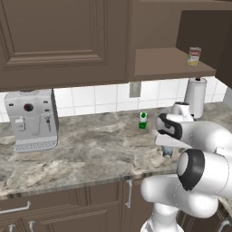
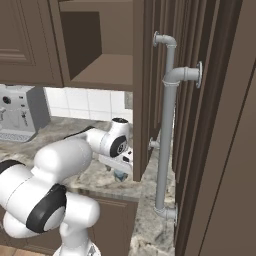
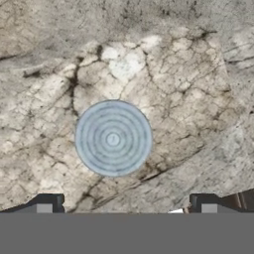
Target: Restock the canned food cabinet by taking the new fresh canned food from the counter and placing it in the cabinet. Then, take the old canned food from the cabinet and place it on the counter.
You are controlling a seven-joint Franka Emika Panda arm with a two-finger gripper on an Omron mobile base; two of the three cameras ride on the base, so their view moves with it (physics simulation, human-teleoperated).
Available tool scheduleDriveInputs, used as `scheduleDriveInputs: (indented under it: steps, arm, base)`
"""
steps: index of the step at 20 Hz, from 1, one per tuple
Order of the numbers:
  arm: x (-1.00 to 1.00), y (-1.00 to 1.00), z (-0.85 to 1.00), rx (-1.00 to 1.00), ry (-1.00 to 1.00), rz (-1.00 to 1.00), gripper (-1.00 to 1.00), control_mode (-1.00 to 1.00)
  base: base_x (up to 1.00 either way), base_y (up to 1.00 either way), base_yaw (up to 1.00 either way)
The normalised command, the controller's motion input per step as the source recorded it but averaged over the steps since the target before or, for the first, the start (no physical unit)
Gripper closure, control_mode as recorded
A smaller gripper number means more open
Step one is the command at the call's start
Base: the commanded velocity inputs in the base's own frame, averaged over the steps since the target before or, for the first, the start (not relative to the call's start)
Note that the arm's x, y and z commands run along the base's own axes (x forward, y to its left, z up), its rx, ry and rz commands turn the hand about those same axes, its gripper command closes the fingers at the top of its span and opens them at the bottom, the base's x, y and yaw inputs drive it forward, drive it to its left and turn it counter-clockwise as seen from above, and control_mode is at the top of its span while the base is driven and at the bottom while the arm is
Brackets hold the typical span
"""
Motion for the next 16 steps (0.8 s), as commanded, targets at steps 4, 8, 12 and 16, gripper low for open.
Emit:
scheduleDriveInputs:
  steps: [4,8,12,16]
  arm:
    - [0.23,0.10,-0.15,-0.02,-0.06,0.00,-1.00,-1.00]
    - [0.16,0.02,-0.28,-0.03,-0.06,0.00,-1.00,-1.00]
    - [0.07,0.00,-0.29,-0.04,-0.05,0.00,-1.00,-1.00]
    - [0.00,0.00,-0.21,-0.04,-0.03,0.00,-1.00,-1.00]
  base:
    - [0.00,0.00,0.00]
    - [0.00,0.00,0.00]
    - [0.00,0.00,0.00]
    - [0.00,0.00,0.00]
